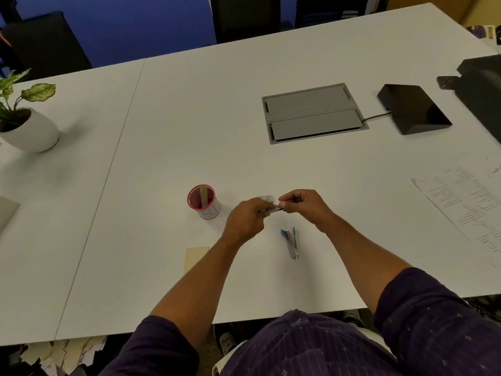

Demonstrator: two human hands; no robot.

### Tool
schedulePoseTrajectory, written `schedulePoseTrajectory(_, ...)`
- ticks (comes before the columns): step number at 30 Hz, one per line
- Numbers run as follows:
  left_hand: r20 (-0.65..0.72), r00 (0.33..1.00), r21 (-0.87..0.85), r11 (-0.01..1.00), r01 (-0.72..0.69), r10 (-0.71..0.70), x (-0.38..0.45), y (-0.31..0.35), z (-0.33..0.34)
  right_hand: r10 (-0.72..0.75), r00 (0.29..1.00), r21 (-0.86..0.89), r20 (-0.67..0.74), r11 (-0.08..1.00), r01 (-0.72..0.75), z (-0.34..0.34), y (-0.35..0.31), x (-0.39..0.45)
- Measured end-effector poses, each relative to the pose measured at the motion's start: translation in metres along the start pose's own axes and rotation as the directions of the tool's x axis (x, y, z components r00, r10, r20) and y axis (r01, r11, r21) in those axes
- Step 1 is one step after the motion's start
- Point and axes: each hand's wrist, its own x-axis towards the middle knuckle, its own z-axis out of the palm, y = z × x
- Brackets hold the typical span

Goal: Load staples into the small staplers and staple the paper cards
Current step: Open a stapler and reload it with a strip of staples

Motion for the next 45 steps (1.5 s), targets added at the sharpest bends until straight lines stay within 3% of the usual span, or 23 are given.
schedulePoseTrajectory(4, 0.1, 0.995, 0.054, 0.998, 0.012, -0.018, 0.004, 0.003, 0.002, 0.051, 0.998, -0.026, 0.022, 0.998, -0.051, -0.005, 0.004, 0.002)
schedulePoseTrajectory(9, 0.194, 0.973, -0.033, 0.99, 0.134, -0.126, 0.008, -0.007, -0.002, 0.09, 0.995, -0.03, -0.038, 0.995, -0.091, -0.014, 0.007, 0.007)
schedulePoseTrajectory(14, 0.034, 0.962, -0.285, 0.92, 0.27, -0.272, 0.006, -0.017, -0.006, 0.154, 0.986, 0.115, -0.066, 0.983, -0.146, -0.021, 0.009, 0.009)
schedulePoseTrajectory(22, -0.073, 0.864, -0.778, 0.57, 0.263, -0.498, -0.004, -0.017, 0.009, 0.168, 0.986, 0.156, -0.016, 0.974, -0.164, -0.013, 0.001, 0.01)
schedulePoseTrajectory(29, 0.113, 0.71, -0.936, 0.165, 0.311, -0.695, -0.004, -0.017, 0.021, 0.139, 0.99, 0.162, 0.007, 0.977, -0.139, -0.01, -0.005, 0.009)
schedulePoseTrajectory(31, 0.158, 0.661, -0.937, 0.099, 0.334, -0.734, -0.001, -0.015, 0.024, 0.131, 0.991, 0.159, 0.022, 0.978, -0.133, -0.006, -0.006, 0.008)
schedulePoseTrajectory(35, 0.187, 0.64, -0.834, 0.223, 0.504, -0.745, 0.005, -0.005, 0.033, 0.143, 0.99, 0.131, 0.01, 0.981, -0.143, 0.006, -0.005, 0.008)
schedulePoseTrajectory(40, 0.186, 0.819, -0.738, 0.474, 0.481, -0.543, 0.0, 0.014, 0.042, 0.131, 0.991, 0.126, 0.007, 0.983, -0.131, 0.019, -0.004, 0.008)
schedulePoseTrajectory(45, 0.248, 0.835, -0.734, 0.468, 0.493, -0.49, -0.003, 0.023, 0.052, 0.097, 0.994, 0.111, -0.045, 0.99, -0.092, 0.025, -0.001, 0.004)
